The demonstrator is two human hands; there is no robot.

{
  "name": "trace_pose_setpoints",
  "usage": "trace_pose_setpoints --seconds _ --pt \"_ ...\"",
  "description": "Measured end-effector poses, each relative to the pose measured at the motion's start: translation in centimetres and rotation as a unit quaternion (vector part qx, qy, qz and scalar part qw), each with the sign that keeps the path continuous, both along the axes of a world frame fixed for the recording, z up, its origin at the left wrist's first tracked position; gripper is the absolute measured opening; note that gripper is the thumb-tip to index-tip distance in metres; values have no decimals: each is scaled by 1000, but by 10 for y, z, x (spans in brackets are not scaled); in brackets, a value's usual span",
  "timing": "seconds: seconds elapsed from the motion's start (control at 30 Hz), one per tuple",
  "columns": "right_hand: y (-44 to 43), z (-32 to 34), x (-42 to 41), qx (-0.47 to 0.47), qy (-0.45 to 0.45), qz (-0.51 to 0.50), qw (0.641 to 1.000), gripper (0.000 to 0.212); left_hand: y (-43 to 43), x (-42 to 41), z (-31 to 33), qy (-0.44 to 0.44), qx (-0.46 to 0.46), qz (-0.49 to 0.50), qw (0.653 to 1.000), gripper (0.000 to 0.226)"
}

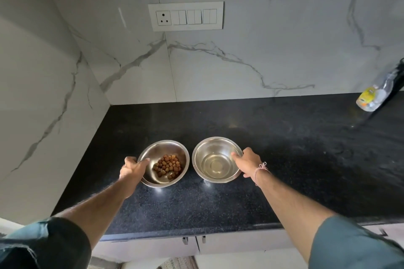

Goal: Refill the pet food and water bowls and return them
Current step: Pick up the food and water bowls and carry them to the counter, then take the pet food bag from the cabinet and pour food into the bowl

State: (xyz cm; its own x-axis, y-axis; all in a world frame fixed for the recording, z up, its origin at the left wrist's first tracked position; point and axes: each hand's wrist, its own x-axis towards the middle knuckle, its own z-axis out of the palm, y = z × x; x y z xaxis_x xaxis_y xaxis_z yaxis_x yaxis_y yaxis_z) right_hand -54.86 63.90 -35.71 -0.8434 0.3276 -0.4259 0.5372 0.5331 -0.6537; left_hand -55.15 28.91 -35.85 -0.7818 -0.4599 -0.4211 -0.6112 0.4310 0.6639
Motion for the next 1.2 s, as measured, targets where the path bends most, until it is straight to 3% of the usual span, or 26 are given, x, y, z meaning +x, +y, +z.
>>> trace_pose_setpoints --seconds 0.2,0.63,0.93,1.2 --pt "-4 25 -15 110 49 43 992 56 1 -10 27 33 -59 -55 996 77" --pt "-44 138 -41 94 206 99 969 61 22 -33 146 144 -94 -137 975 73" --pt "-76 229 -60 113 328 127 929 59 36 -41 249 264 -91 -180 943 68" --pt "-96 312 -59 150 446 144 870 53 48 -54 326 368 -81 -191 906 64"
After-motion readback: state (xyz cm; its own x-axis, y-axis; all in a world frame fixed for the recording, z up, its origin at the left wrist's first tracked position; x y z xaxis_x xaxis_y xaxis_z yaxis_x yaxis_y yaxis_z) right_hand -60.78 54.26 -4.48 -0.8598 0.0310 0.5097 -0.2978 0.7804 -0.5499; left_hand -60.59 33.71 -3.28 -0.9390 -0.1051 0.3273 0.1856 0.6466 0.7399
